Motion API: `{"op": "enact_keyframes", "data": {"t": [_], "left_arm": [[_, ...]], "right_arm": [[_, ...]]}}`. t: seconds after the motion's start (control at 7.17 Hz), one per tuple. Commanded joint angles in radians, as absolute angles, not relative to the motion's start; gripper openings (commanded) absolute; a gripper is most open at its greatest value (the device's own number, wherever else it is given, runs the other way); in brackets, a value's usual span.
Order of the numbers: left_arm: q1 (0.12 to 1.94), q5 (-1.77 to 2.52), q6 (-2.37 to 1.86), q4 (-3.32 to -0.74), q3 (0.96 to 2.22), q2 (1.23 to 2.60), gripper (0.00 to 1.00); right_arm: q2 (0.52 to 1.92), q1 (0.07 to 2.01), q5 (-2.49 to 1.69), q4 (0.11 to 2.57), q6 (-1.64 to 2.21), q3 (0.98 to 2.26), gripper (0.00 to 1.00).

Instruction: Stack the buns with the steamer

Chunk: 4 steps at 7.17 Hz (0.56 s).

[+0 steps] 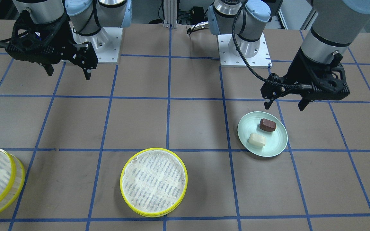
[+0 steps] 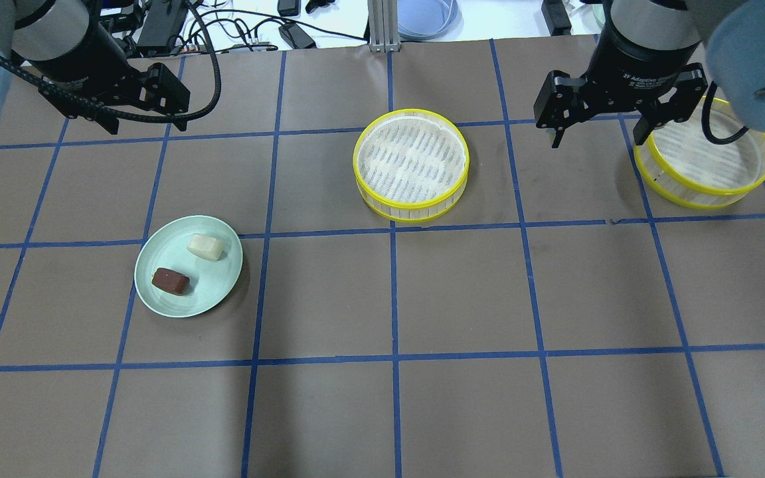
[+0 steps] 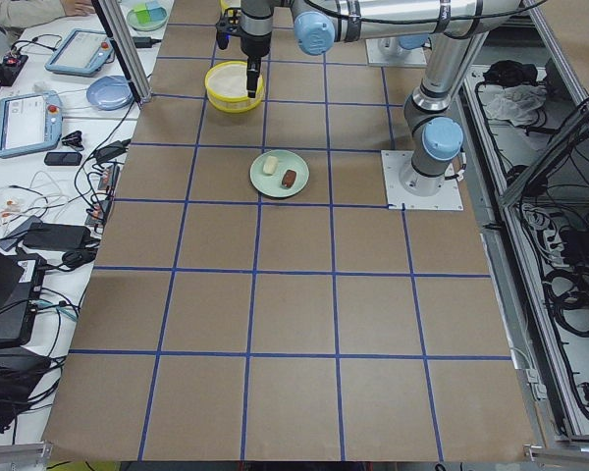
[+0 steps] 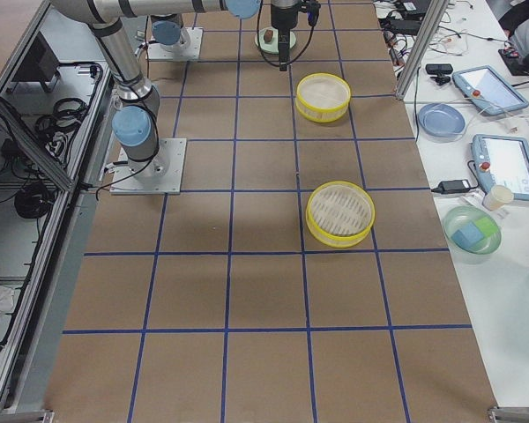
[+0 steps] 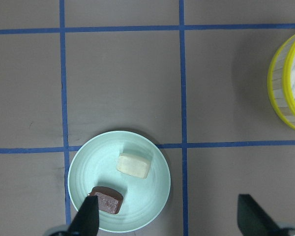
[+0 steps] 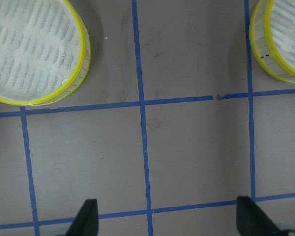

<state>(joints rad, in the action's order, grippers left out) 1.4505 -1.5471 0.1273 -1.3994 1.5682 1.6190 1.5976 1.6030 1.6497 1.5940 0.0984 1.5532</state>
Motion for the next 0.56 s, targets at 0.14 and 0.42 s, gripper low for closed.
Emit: {"op": "enact_keyframes", "data": {"t": [0.14, 0.42], "left_arm": [[1.440, -1.552, 0.127, -1.401, 1.569, 1.618, 1.00], [1.416, -1.554, 0.129, -1.402, 1.575, 1.626, 1.00]], "right_arm": [[1.609, 1.606, 1.640, 1.638, 0.103, 1.552, 1.00], [1.609, 1.608, 1.619, 1.635, 0.101, 1.554, 1.00]]}}
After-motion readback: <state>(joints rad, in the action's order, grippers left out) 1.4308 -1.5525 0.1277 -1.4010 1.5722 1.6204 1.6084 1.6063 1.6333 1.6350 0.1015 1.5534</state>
